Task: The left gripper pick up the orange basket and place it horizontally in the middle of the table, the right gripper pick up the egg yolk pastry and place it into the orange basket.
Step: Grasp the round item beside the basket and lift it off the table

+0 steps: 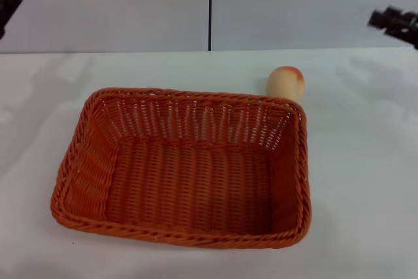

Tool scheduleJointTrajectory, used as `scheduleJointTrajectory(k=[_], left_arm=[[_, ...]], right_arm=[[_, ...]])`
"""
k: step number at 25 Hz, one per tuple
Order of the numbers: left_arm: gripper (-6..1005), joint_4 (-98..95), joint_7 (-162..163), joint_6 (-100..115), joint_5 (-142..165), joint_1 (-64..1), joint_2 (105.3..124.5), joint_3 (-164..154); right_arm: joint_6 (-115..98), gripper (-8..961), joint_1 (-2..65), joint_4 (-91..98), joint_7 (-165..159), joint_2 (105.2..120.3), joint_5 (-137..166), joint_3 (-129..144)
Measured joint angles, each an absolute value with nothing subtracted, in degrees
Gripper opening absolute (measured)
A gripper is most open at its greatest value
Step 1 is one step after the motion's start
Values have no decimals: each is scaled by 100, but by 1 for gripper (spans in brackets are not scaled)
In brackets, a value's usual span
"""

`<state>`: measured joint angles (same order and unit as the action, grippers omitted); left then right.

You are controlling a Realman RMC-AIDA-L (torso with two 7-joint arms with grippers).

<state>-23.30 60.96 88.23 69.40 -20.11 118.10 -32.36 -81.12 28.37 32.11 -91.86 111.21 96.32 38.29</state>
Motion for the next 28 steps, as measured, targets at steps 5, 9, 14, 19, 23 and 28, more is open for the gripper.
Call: scheduleJointTrajectory(k=[5,9,14,19,23,28], left_arm=[[586,-2105,6047,8955,6911,-2075,11796,-3251],[586,-2066,6043,9012,6908,-2072,11807,-3255],[586,-2020,6040,9036,6907,-2070,11810,-3258],[586,-1778,6023,9072,6929,-2065,11813,-3261],[587,-1746,6019,9122,6931,-2044,11809,-3261],[587,-1724,6041,9130,6926,-2050,11808,-3261]], right_arm=[[-8186,554,3801,3292,-10476,10774,11969,3476],[-8138,554,4361,3291,-10966,10685,12818,3755],[-7886,553,4779,3283,-11293,10707,13035,4636],[-7446,552,4967,3278,-11587,10872,13076,5425],[-7175,552,5035,3298,-11702,11038,13135,5779],[-6905,551,5075,3332,-11707,11192,13182,5812]])
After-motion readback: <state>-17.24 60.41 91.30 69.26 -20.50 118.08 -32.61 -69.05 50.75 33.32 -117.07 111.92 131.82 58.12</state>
